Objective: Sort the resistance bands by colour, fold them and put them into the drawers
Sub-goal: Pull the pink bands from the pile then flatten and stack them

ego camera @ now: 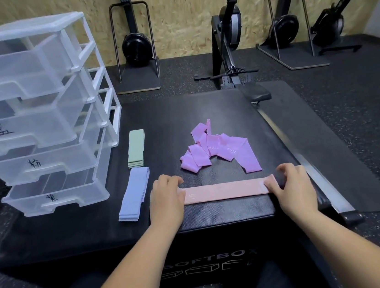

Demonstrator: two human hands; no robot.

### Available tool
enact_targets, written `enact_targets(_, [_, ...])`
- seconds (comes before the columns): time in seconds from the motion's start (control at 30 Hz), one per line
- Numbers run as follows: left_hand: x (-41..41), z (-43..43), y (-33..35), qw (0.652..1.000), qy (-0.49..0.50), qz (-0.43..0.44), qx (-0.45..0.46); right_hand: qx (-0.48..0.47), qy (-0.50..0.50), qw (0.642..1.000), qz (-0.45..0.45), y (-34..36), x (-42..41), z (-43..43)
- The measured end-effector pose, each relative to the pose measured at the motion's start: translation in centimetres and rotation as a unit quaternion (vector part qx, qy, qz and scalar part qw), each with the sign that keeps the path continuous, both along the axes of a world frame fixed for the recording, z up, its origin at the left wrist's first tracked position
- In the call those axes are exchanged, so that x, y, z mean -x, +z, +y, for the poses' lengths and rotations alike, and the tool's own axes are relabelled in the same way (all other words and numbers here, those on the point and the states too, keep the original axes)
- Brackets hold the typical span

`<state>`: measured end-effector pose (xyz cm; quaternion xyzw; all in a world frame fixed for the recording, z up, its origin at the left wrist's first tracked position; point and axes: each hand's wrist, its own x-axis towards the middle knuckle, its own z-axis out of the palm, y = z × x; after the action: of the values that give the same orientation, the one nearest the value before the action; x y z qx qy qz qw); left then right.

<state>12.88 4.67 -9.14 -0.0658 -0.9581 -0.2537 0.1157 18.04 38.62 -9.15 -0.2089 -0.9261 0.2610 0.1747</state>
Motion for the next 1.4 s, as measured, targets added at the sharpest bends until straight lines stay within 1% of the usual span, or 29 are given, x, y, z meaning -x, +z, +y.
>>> enact_targets(0.1, [0.0, -0.6, -0.2, 0.999, -0.039, 0.010, -0.021, -0.023, 0.059, 0.998, 0.026, -0.3, -0.2, 0.4])
enact_targets(0.2, [0.0, -1.3, -0.2, 0.995, -0.098, 0.004, -0.026, -0.064, 0.151, 0.985, 0.050, -0.4, -0.4, 0.9])
enact_targets(0.3, [0.1, -2.1, -0.1, 0.985, -0.171, -0.019, 0.003, -0.100, 0.235, 0.966, 0.040, -0.4, -0.5, 1.3])
enact_targets(0.37, [0.2, -2.5, -0.2, 0.980, -0.195, -0.037, 0.010, -0.124, 0.270, 0.955, 0.016, -0.5, -0.4, 1.6])
enact_targets(0.43, [0.3, -2.7, -0.3, 0.980, -0.193, -0.045, 0.003, -0.134, 0.288, 0.948, 0.002, -0.5, -0.3, 2.0])
enact_targets(0.57, [0.6, -2.9, -0.3, 0.980, -0.193, -0.046, -0.009, -0.126, 0.291, 0.948, 0.007, -0.4, 0.1, 2.4])
enact_targets(0.73, [0.7, -2.8, 0.2, 0.979, -0.193, -0.060, -0.004, -0.120, 0.301, 0.946, -0.029, 0.6, 0.4, 2.5])
enact_targets(0.8, [0.7, -2.6, 0.4, 0.980, -0.193, -0.056, 0.000, -0.097, 0.281, 0.954, -0.036, 0.9, 0.3, 2.6])
enact_targets(0.9, [0.6, -2.0, 0.6, 0.981, -0.193, -0.026, 0.008, -0.031, 0.170, 0.985, -0.022, 1.1, 0.6, 2.5])
enact_targets(0.97, [0.5, -1.2, 0.7, 0.979, -0.200, -0.007, 0.022, -0.009, 0.105, 0.993, -0.052, 1.4, 1.1, 2.4])
enact_targets(1.03, [0.5, -0.2, 0.9, 0.978, -0.207, -0.001, 0.039, -0.007, 0.081, 0.990, -0.114, 1.9, 1.6, 2.3])
enact_targets(1.1, [0.5, 0.5, 0.8, 0.976, -0.211, -0.005, 0.057, 0.007, 0.072, 0.986, -0.150, 2.3, 2.1, 2.2])
enact_targets(1.17, [0.5, 0.9, 0.6, 0.975, -0.208, -0.008, 0.074, 0.018, 0.055, 0.983, -0.172, 2.4, 2.5, 2.1])
enact_targets(1.23, [0.3, 1.1, 0.5, 0.978, -0.198, -0.010, 0.070, 0.036, 0.033, 0.978, -0.201, 2.5, 2.9, 2.2])
enact_targets(1.3, [0.2, 1.0, 0.3, 0.979, -0.190, -0.006, 0.068, 0.077, 0.023, 0.971, -0.224, 2.5, 3.3, 2.5])
enact_targets(1.4, [0.2, 0.9, 0.4, 0.979, -0.188, -0.005, 0.073, 0.126, 0.008, 0.966, -0.224, 2.7, 3.5, 2.7])
